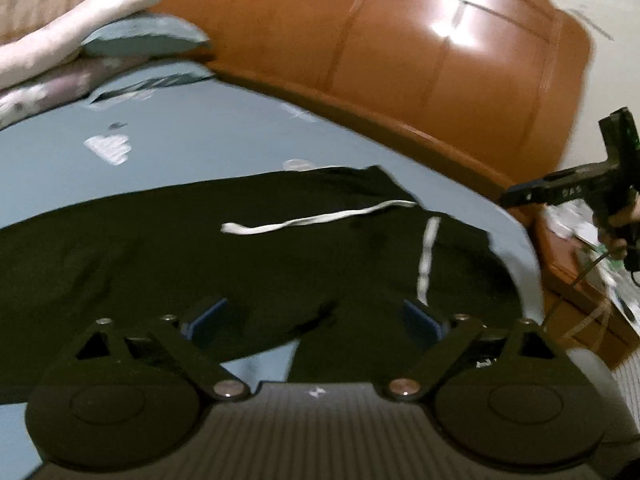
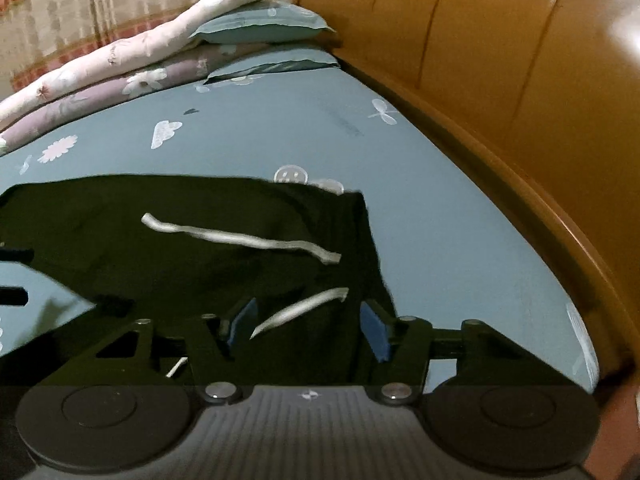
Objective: Fold clothes
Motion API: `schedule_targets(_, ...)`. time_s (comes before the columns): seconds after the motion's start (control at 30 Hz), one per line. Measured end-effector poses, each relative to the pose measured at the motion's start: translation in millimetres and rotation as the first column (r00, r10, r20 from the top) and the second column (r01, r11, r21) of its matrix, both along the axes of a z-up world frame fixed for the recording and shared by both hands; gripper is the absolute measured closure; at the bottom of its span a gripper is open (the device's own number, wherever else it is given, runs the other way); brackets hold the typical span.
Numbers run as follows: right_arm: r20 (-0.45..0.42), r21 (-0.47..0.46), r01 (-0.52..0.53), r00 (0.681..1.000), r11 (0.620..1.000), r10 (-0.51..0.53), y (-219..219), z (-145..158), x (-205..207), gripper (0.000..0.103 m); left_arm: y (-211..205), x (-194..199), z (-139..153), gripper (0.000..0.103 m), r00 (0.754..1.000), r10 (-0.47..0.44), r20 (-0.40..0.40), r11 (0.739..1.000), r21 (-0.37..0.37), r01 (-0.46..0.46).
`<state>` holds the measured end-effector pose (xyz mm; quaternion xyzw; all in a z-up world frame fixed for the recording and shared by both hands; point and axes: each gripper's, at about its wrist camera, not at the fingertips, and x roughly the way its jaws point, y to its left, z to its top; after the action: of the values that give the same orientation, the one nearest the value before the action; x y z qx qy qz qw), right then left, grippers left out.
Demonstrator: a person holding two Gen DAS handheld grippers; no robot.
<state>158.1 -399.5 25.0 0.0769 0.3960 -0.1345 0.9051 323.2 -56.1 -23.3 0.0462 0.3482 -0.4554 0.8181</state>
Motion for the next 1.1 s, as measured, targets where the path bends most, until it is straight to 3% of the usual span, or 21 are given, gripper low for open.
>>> schedule_targets(0.2,-0.021,0.034,-0.112,0.993,0.993,0.112,-61,-10,67,0.041,-24,10,-1,0.015,0.998,0.057,0.018,0.998,0.006,-0.057)
schedule_targets(0.43,0.003,0.152,-0.247,0.968,0.957,0.249,-128,-49,142,0.041,-74,31,-11,0.015,0.997,0.076,0.015,0.996,0.047,-0.077)
schedule_targets(0.73,0.091,0.302,-0.390,0.920,0.870,0.381,-158,-98,199,0.040,-131,69,0,0.015,0.993,-0.084,0.089,0.991,0.110,0.074)
schedule_targets(0.87,0.091,0.306,-0.454,0.889,0.837,0.449,-151,-110,220,0.040,-155,98,-2,0.015,0.980,-0.166,0.108,0.978,0.143,0.150)
schedule_targets(1.07,0.044,0.263,-0.522,0.846,0.811,0.531,-132,-118,236,0.060,-187,136,-15,0.015,0.960,-0.249,0.126,0.956,0.193,0.222)
schedule_targets(1.1,0.038,0.255,-0.528,0.843,0.810,0.537,-130,-117,236,0.071,-192,140,-17,0.015,0.955,-0.264,0.134,0.952,0.198,0.235)
